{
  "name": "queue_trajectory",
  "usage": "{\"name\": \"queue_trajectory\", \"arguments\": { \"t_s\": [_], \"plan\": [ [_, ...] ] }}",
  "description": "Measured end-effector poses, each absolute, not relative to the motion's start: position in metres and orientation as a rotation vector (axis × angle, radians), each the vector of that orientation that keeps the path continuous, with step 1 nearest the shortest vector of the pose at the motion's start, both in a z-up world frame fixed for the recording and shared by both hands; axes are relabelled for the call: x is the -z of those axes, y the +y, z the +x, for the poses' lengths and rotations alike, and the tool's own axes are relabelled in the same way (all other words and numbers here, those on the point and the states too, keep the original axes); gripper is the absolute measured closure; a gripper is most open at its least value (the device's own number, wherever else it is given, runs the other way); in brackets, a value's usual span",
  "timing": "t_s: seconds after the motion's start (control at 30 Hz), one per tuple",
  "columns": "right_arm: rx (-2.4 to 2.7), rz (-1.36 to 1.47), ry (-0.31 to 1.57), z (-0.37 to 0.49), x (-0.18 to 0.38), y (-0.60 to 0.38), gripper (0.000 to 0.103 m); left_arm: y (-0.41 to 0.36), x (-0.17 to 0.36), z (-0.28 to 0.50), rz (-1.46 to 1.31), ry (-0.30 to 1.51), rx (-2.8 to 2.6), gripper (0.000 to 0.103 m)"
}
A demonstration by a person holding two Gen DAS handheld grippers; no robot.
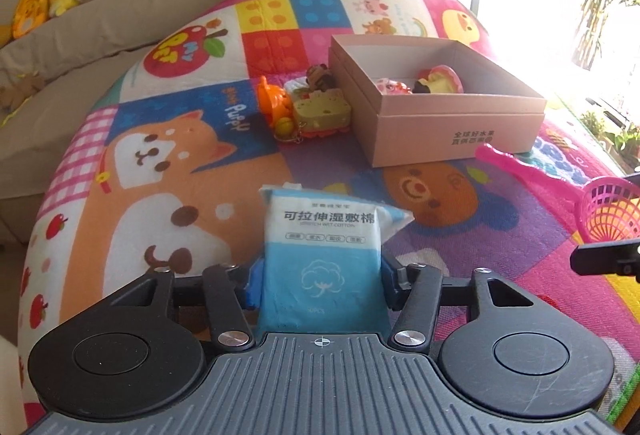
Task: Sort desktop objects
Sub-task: 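Carry the wipes pack with the left gripper toward the box while the right carries the scoop, then drop the wipes pack into the box with the left gripper while the right drops the scoop in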
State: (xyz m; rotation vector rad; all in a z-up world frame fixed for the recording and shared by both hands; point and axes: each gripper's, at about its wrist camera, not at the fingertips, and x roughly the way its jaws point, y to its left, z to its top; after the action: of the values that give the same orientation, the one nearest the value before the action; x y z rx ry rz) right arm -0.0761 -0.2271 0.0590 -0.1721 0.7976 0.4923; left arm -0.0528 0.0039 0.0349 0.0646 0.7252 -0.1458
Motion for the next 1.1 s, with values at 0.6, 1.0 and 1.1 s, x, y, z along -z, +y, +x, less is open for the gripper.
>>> {"name": "queue_trajectory", "arguments": {
  "t_s": [0.6, 1.0, 1.1],
  "plan": [
    [-0.299, 0.119, 0.496, -0.021, -0.138, -0.305, 0.022, -0.112, -0.095, 0.058, 0.477, 0.358, 0.509, 0.04],
    [-0.267, 0.183, 0.586, 0.027, -0.103, -0.305, 0.022, -0.059, -0.067, 0.052, 0.332, 0.466, 0.394, 0.008],
    [-0.264, 0.183, 0.57, 0.052, -0.108, -0.291, 0.022, -0.046, -0.066, 0.033, 0.23, 0.483, 0.384, 0.006]
  ]
}}
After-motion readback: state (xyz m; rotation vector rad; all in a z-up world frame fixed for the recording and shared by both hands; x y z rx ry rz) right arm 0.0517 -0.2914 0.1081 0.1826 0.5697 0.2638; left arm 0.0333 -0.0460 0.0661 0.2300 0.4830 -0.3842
